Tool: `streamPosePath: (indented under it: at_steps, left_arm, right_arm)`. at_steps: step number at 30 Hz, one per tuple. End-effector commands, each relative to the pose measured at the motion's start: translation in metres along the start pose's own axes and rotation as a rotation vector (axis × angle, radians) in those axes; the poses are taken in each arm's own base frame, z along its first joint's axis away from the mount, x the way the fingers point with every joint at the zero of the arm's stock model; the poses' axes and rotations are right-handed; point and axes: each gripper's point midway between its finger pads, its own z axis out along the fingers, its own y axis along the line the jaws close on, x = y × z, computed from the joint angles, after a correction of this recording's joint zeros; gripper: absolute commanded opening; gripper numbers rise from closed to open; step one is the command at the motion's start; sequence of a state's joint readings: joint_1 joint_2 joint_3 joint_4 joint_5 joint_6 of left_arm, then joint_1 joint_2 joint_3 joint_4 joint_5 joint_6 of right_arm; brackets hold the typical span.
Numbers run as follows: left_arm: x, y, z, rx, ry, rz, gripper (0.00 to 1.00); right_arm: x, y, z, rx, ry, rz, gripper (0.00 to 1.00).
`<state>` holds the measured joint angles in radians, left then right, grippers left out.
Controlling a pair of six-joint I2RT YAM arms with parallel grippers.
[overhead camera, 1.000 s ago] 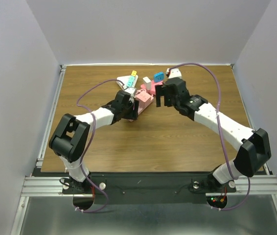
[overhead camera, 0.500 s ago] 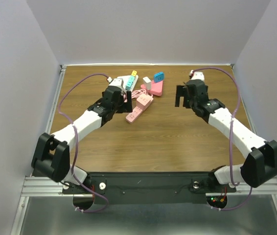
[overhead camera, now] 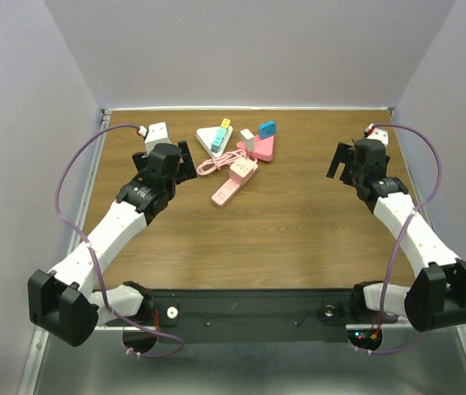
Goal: Insert the plug
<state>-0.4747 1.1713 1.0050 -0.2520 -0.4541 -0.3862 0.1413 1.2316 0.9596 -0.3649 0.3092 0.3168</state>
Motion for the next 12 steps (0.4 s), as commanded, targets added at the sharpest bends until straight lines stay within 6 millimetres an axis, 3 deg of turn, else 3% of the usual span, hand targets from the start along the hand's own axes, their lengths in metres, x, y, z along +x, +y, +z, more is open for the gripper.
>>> streamPosePath:
  at_steps: [1,6,12]
  left_arm:
    - [-0.040,0.022,-0.018,-0.102,-0.123,-0.080,0.99]
    - [-0.045,0.038,-0.013,-0.175,-0.152,-0.088,0.99]
    - [-0.046,0.041,-0.006,-0.169,-0.178,-0.094,0.99]
  right_arm:
    - [-0.033,0.008,-0.011,-0.053,-0.118,0.051,1.00]
    - [-0.041,0.004,-0.013,-0.034,-0.143,0.054,1.00]
    - [-0.056,0.009,-0.017,-0.049,-0.172,0.045,1.00]
